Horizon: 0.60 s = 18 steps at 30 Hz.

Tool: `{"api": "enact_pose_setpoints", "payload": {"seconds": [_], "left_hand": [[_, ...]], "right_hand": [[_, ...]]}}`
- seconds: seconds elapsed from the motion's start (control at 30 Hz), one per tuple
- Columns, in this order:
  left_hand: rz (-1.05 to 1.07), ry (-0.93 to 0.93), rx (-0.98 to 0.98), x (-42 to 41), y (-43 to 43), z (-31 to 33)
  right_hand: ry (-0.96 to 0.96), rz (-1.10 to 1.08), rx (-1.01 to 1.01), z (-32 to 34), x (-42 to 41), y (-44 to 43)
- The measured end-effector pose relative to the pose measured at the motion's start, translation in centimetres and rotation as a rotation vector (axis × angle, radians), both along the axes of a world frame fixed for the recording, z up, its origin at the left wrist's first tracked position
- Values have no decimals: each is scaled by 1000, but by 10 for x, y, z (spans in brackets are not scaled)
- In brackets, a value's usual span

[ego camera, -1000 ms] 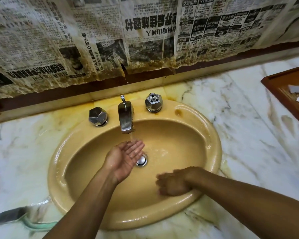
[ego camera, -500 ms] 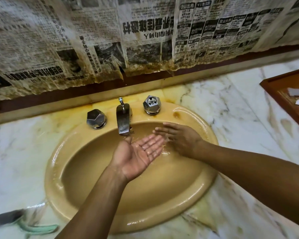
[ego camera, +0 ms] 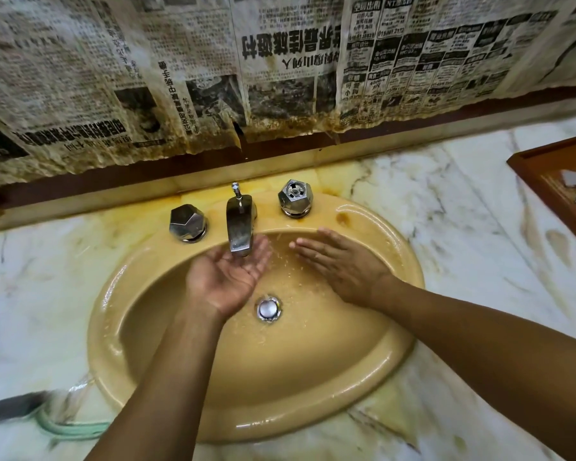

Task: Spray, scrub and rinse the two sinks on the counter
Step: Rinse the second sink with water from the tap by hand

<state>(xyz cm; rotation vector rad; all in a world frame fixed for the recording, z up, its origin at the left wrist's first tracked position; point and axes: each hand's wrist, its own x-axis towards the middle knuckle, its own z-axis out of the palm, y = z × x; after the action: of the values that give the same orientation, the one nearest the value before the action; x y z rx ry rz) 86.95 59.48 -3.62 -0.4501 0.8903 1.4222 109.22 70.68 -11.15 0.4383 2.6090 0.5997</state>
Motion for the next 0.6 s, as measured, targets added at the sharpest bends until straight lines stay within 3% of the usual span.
{"api": "enact_pose_setpoints", "payload": {"seconds": [0.1, 0.17, 0.23, 0.3, 0.33, 0.37, 0.47, 0.53, 0.6], "left_hand": [[17, 70, 23, -10, 2, 1], [-165, 340, -32, 1, -8, -7], [-334, 885, -134, 7, -24, -21], [-528, 1691, -153, -4, -46, -43], [-625, 2024, -141, -16, -54, -51], [-693, 2235, -123, -27, -58, -58], [-832, 2449, -132, -51, -62, -60], [-945, 2510, -153, -68, -65, -58], [-1042, 2560, -135, -86, -70, -57]], "right_hand": [[-105, 22, -134, -16, 8, -10], [-114, -98, -405, -20, 10, -28], [82, -420, -715, -17, -6, -43], [357, -851, -1030, -12, -38, -54], [560, -1082, -1234, -7, -58, -60], [807, -1322, -1471, -2, -78, -65], [1410, -1851, -2155, 17, -123, -69], [1594, -2007, -2382, 34, -137, -70], [1689, -2101, -2427, 42, -142, -70]]}}
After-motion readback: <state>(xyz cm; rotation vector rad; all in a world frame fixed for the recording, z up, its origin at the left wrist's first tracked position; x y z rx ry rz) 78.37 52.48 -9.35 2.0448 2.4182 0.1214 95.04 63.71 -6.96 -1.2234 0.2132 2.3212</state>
